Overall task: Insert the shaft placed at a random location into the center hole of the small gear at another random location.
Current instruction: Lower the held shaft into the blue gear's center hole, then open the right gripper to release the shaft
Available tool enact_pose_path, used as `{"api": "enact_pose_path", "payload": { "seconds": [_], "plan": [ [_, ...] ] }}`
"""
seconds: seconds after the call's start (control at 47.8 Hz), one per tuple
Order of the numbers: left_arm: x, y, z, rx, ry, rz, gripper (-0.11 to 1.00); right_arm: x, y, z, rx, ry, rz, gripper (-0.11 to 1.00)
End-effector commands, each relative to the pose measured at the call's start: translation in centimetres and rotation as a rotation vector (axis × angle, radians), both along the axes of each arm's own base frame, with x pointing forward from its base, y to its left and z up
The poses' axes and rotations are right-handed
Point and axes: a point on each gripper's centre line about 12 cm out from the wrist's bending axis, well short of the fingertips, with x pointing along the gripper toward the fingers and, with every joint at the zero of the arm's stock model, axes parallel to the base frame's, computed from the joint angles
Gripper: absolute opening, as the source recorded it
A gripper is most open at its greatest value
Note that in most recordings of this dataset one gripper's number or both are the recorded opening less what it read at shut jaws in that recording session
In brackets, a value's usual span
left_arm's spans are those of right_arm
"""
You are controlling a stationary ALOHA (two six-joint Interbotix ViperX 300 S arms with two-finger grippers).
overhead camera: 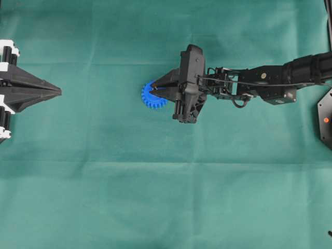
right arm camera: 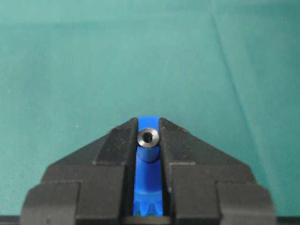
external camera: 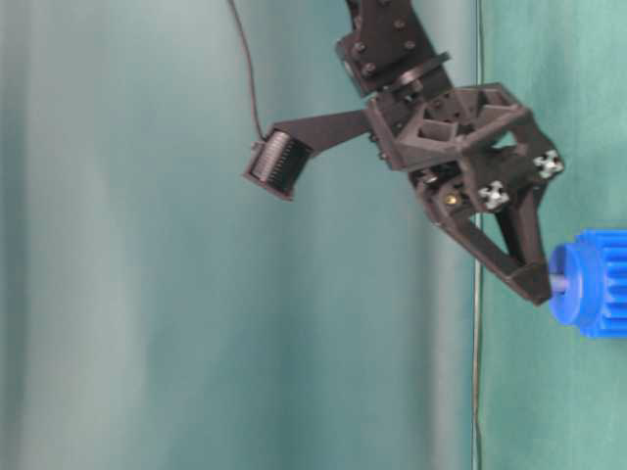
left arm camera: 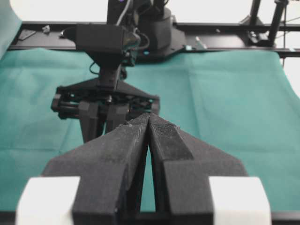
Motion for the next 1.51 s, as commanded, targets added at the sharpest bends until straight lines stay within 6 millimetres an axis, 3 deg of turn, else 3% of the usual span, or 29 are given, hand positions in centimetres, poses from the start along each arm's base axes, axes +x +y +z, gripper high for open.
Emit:
{"api": "enact_pose_path", "payload": {
  "seconds": [0.0,0.899,0.982,1.191,1.233,1.338,1.484],
  "plan": [
    [0.2,0.0,0.6,0.003,-0.014,-0.001,0.0,0.5,0.0,0.9,0.015,-0.045,-0.009,0.14],
    [0.2,0.0,0.5,0.005,-0.008,0.001,0.0,0.4,0.0,0.6,0.019,-0.034,-0.01,0.15],
    [0.2,0.0,0.5,0.003,-0.006,0.0,0.0,0.5,0.0,0.7,0.019,-0.035,-0.01,0.28],
    [0.2,0.0,0.6,0.005,-0.011,0.001,0.0,0.6,0.2,1.0,0.017,-0.042,-0.007,0.87],
    [0.2,0.0,0.5,0.005,-0.006,0.001,0.0,0.5,0.1,1.1,0.017,-0.046,-0.008,0.89],
    [0.2,0.0,0.5,0.005,-0.006,-0.001,0.0,0.4,0.2,1.9,0.014,-0.061,-0.006,0.81],
    [0.2,0.0,0.5,0.005,-0.009,0.001,0.0,0.1,0.2,3.6,0.011,-0.076,-0.004,0.83]
  ]
}}
